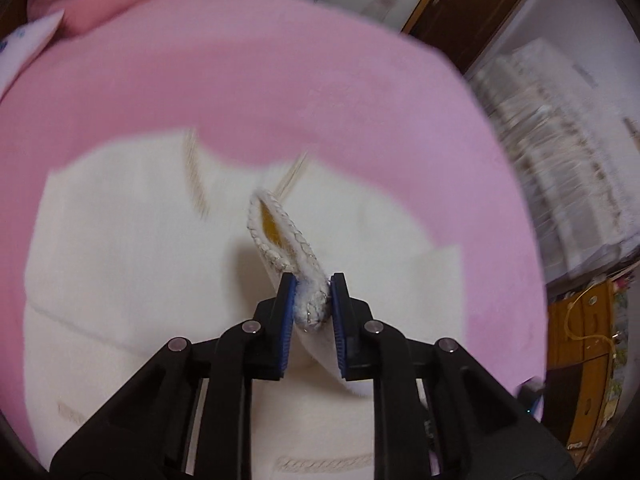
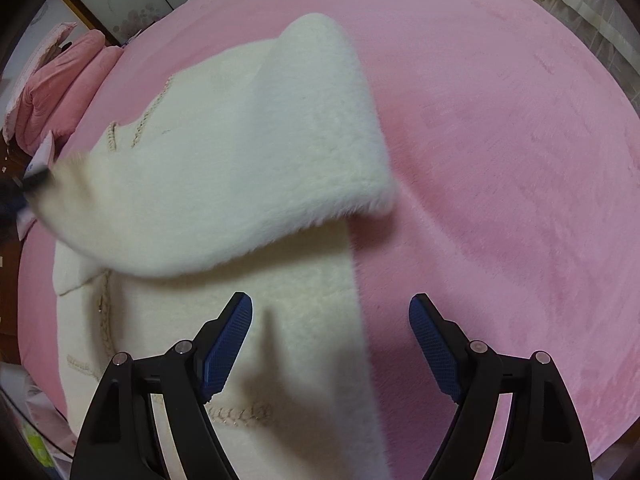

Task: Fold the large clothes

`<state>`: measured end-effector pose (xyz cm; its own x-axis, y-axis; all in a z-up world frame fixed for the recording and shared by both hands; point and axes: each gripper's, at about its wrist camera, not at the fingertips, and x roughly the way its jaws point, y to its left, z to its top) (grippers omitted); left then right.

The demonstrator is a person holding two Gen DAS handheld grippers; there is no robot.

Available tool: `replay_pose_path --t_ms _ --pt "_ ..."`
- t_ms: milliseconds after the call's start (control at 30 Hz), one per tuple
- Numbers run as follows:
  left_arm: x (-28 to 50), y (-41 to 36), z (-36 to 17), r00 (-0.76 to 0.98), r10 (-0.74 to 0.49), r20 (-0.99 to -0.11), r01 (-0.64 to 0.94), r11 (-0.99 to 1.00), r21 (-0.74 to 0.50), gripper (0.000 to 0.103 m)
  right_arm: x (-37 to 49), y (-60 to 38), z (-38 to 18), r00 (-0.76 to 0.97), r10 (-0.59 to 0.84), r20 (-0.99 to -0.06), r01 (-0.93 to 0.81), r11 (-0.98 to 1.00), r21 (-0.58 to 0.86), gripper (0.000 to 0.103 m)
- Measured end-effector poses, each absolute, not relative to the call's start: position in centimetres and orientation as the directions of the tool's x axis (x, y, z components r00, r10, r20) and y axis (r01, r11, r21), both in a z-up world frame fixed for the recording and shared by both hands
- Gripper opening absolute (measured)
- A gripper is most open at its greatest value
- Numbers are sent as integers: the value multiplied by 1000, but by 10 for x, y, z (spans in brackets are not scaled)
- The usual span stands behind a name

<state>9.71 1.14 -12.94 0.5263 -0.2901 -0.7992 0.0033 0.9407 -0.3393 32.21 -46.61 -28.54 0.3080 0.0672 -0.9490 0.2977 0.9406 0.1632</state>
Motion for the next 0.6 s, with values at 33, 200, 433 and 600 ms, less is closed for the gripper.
replay_pose_path --t_ms 33,200,433,600 --pt "99 12 -111 572 -298 -765 15 935 -353 14 324 -470 -287 311 62 -948 297 941 159 82" --pt "105 31 -65 711 -196 -676 10 963 -269 14 331 -483 -290 332 20 -943 304 944 127 82" --pt "122 83 -201 474 4 -880 -217 970 -112 16 328 -493 -296 338 41 -940 311 938 152 82" --pt "108 122 -289 224 68 -972 -381 924 -23 35 328 -495 -298 336 41 -941 285 948 143 82"
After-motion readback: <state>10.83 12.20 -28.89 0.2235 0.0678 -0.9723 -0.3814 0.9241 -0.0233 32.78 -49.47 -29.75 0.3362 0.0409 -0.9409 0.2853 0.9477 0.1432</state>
